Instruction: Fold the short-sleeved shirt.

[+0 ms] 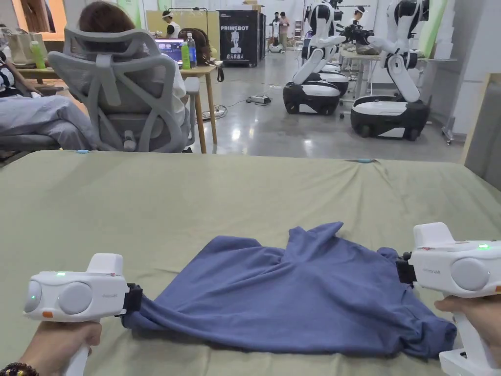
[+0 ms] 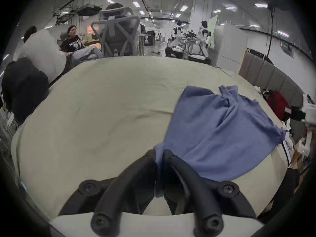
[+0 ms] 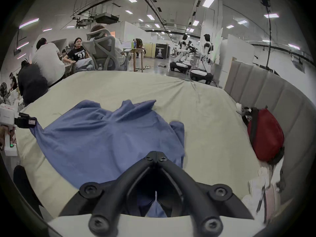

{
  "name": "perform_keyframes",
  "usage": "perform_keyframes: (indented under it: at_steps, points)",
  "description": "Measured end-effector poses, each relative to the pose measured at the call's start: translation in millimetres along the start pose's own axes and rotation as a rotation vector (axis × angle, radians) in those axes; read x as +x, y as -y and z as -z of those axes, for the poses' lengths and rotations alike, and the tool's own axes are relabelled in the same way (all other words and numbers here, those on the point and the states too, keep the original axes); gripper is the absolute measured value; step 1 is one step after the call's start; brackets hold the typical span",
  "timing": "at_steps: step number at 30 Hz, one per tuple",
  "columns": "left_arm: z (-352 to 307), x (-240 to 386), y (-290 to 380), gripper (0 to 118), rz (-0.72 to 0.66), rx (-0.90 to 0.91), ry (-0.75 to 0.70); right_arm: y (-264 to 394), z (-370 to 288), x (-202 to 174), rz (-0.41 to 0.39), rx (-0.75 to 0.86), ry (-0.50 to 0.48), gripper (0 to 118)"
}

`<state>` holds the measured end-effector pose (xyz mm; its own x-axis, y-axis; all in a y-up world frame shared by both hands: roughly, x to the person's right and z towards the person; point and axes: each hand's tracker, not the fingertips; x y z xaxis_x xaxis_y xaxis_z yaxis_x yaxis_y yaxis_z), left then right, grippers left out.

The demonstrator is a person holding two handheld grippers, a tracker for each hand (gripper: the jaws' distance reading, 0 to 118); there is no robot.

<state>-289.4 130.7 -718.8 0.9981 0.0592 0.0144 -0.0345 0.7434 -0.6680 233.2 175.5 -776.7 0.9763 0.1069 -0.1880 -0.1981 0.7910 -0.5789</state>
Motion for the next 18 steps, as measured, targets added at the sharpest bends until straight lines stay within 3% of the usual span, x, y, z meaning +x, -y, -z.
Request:
perform_keyframes:
  at_steps: [1, 2, 3, 5, 6, 8, 10, 12, 16, 18]
  points:
    - [4, 4, -6, 6, 0.015, -0.001, -0.004, -13, 13, 2, -0.002, 0.004, -0.015, 1]
    - [7, 6, -9, 7, 0.023, 0.000, -0.009, -23, 23, 5, 0.001, 0.009, -0.020, 11]
    - [11, 8, -13, 7, 0.030, -0.001, -0.012, -34, 38, 8, -0.003, 0.014, -0.026, 37]
    - [20, 14, -20, 7, 0.033, -0.001, -0.010, -54, 73, 15, 0.008, -0.025, -0.074, 108]
    - [25, 15, -23, 7, 0.030, -0.002, -0.009, -60, 87, 19, 0.007, -0.039, -0.078, 118]
    - [34, 19, -27, 7, 0.030, 0.001, -0.015, -74, 121, 22, -0.031, -0.075, -0.067, 112]
    - [43, 24, -29, 7, 0.049, 0.017, -0.024, -83, 157, 20, -0.122, -0.141, 0.003, 105]
    - [55, 19, -31, 7, 0.042, 0.010, -0.019, -86, 188, 19, -0.180, -0.180, 0.004, 101]
    - [62, 17, -30, 7, 0.034, 0.007, -0.006, -91, 237, 18, -0.154, -0.232, -0.104, 99]
    - [64, 16, -30, 7, 0.054, 0.008, -0.017, -92, 256, 13, -0.164, -0.269, -0.085, 91]
